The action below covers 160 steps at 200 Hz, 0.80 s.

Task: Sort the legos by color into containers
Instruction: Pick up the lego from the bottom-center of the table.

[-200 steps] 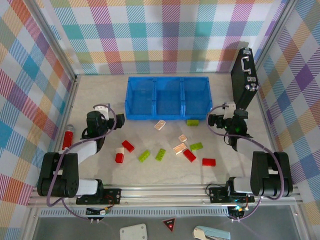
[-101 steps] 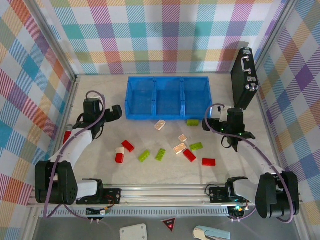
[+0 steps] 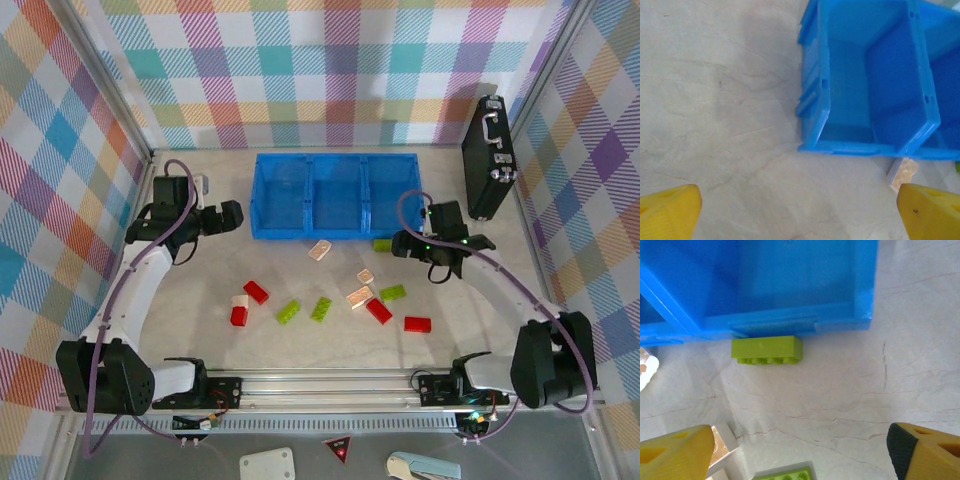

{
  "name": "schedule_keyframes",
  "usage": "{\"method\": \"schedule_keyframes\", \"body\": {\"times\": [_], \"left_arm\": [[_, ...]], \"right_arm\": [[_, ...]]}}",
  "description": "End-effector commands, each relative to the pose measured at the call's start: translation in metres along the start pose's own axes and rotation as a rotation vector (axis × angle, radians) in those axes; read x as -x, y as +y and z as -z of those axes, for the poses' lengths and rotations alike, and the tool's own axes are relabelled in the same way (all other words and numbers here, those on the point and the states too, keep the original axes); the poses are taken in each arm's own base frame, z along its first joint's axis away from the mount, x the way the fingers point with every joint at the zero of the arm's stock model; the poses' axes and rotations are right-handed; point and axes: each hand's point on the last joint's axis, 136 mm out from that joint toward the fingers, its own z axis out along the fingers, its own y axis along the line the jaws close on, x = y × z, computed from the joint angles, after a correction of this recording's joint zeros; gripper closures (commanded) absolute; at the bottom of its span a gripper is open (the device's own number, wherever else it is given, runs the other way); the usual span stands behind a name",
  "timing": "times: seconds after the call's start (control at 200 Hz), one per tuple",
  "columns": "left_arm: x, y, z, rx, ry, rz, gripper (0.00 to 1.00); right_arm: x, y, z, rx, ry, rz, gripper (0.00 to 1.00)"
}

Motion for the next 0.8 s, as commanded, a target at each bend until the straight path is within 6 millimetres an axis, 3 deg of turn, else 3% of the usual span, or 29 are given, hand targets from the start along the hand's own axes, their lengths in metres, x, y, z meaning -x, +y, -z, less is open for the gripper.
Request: {"method": "schedule_keyframes", "body": {"times": [0.0, 0.18, 0.345, 0.545, 0.795], "left_arm": [[-0.023, 0.003, -0.002, -0.005, 0.05, -0.098, 0.0], [-0.025, 0.005, -0.006, -0.004, 0.06, -0.095, 0.0], [-0.023, 0.004, -0.004, -0.012, 0.048, -0.088, 0.0], [-0.02, 0.008, 0.002, 0.013, 0.02, -0.092, 0.0], [-0.016, 0.009, 0.008, 0.021, -0.008, -0.097, 0.0]], "right_arm": [[-0.007, 0.008, -0.004, -0.035, 0.064, -0.002, 0.1], [-0.01, 0.03, -0.015, -0.048, 0.109, 0.058, 0.11], [-0.022, 0.036, -0.016, -0.098, 0.164, 0.064, 0.12], [-0.058, 0.046, -0.009, -0.1, 0.271, 0.117, 0.13], [-0.113, 0.049, 0.006, -0.078, 0.414, 0.175, 0.25]]}}
